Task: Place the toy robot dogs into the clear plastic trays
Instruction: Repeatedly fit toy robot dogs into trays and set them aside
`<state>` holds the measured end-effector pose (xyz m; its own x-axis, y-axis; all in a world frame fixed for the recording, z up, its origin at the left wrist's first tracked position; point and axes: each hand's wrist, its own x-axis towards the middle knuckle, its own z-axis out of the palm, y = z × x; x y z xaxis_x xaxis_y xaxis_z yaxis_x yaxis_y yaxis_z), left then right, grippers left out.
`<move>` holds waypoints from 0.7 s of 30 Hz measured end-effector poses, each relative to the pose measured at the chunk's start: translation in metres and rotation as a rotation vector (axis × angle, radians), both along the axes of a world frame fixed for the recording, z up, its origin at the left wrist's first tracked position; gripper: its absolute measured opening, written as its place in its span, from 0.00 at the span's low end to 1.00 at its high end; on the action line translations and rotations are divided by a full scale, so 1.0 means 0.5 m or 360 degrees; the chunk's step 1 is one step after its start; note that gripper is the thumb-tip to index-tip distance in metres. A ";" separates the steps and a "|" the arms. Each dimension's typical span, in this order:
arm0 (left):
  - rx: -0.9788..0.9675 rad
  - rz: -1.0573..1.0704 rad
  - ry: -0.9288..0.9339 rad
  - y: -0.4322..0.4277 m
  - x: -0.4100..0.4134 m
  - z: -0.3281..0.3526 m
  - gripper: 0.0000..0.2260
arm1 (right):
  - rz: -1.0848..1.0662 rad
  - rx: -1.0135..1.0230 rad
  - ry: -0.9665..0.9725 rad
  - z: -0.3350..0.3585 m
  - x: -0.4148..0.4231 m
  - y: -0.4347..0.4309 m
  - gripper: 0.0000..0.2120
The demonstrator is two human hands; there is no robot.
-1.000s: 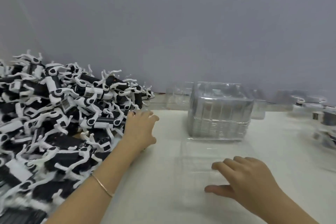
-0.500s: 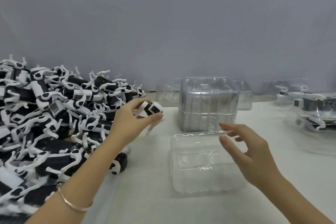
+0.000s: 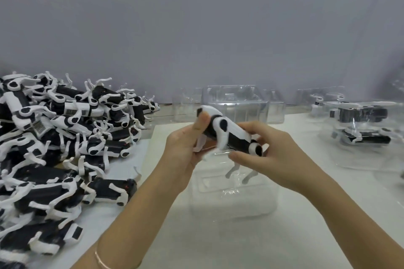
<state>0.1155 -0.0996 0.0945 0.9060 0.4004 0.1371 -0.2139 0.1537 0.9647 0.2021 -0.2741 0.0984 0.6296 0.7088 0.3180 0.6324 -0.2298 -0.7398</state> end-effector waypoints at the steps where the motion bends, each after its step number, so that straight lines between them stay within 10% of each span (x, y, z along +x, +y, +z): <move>1: 0.0037 -0.0058 0.0034 -0.003 0.003 -0.003 0.31 | -0.0035 -0.0027 -0.0028 -0.007 0.002 0.001 0.19; 5: 0.0342 -0.0149 0.0054 0.027 0.005 -0.024 0.24 | -0.0280 0.0417 0.0365 -0.027 0.025 -0.011 0.03; 8: 0.1220 -0.0044 0.0275 0.091 -0.017 -0.072 0.26 | -0.0378 0.0688 0.0675 -0.034 0.041 -0.045 0.10; 13: 0.1822 -0.0347 0.0579 0.163 -0.084 -0.172 0.34 | -0.0525 0.0612 0.0805 -0.077 0.048 -0.081 0.23; 21: 0.2532 0.0623 -0.0349 0.064 -0.111 -0.176 0.28 | -0.0469 0.0564 0.0825 -0.104 0.026 -0.047 0.19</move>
